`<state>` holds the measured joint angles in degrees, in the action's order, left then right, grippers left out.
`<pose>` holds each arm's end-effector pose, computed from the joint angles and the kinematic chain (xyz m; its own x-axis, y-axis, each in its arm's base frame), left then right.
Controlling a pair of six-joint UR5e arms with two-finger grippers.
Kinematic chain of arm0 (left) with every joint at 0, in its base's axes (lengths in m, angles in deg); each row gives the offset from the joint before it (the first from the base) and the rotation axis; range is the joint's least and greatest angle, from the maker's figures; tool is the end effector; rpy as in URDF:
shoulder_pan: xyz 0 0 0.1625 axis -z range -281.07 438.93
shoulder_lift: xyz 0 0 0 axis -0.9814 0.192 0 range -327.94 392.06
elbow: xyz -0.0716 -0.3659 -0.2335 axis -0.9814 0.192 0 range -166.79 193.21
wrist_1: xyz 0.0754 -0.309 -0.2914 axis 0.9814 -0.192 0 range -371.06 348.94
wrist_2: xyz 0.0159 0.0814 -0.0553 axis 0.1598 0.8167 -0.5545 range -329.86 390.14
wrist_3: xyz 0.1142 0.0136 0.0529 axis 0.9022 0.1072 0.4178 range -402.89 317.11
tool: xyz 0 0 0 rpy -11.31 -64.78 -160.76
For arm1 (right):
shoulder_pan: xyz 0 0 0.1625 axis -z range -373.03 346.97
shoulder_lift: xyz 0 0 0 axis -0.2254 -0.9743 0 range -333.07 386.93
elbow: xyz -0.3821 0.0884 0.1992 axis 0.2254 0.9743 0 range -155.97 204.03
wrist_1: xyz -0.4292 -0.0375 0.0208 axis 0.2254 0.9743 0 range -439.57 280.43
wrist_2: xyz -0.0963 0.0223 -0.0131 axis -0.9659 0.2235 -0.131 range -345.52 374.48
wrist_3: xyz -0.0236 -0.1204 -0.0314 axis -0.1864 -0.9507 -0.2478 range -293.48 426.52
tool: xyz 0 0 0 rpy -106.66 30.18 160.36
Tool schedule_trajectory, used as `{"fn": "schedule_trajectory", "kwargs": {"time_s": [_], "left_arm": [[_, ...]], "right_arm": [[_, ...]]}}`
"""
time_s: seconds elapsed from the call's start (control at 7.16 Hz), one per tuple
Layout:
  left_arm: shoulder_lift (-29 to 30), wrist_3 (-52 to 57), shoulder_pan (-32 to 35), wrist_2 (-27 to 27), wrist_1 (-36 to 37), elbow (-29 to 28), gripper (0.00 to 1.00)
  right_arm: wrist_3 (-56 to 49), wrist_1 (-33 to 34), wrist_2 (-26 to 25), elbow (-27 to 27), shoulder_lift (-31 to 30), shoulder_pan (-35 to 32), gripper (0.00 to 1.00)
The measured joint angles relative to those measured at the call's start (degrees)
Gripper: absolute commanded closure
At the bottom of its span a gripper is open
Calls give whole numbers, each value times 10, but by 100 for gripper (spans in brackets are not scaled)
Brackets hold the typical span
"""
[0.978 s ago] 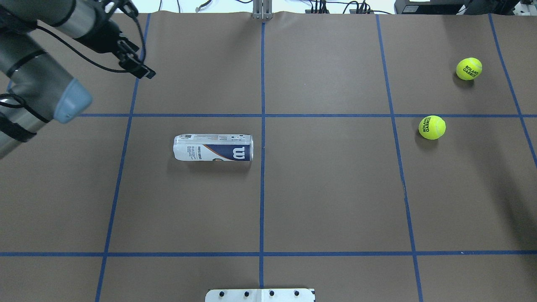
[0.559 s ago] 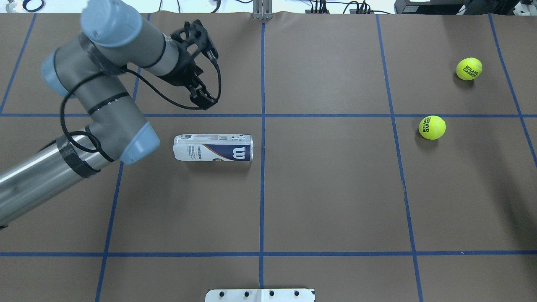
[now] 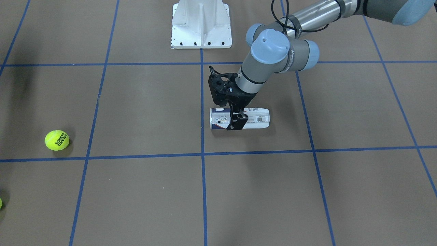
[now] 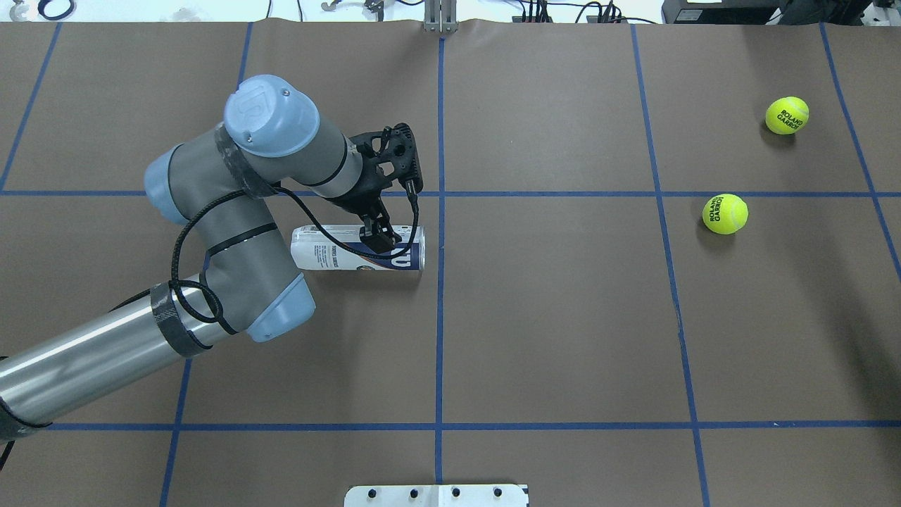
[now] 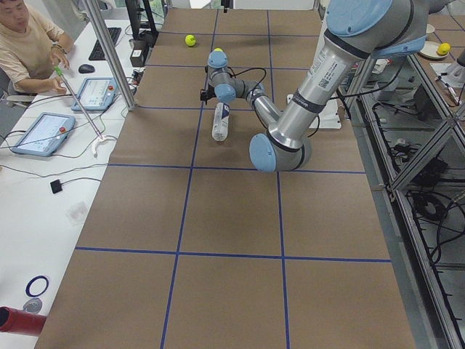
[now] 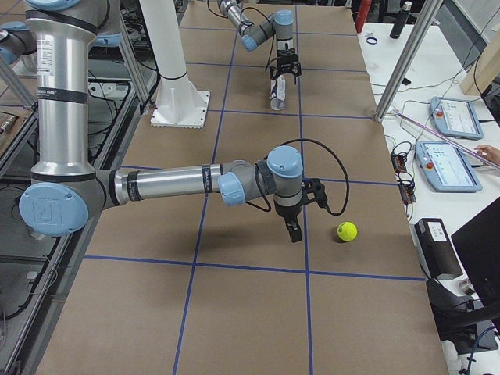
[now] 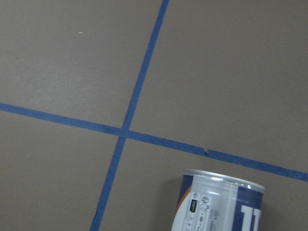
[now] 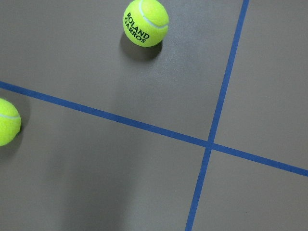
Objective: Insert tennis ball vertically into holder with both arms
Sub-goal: 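Reach the left gripper down to the clear Wilson can lying on its side, then close the left gripper around the can's open end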
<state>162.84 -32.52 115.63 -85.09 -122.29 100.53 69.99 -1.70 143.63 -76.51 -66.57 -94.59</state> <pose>0.5615 -0.5175 0.2150 0.1690 0.9838 -0.0590 -0.4466 0.1298 0.8853 -0.0216 -0.5091 0.6113 0.7436 -0.2616 0.6153 0.0937 0.9520 0.2915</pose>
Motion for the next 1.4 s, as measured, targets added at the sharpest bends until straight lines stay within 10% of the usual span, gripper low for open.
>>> {"fn": "schedule_trajectory", "kwargs": {"time_s": [1.4], "left_arm": [[18, 21, -70, 105, 15, -28, 0]], "right_arm": [[6, 0, 0, 0, 0, 0, 0]]}}
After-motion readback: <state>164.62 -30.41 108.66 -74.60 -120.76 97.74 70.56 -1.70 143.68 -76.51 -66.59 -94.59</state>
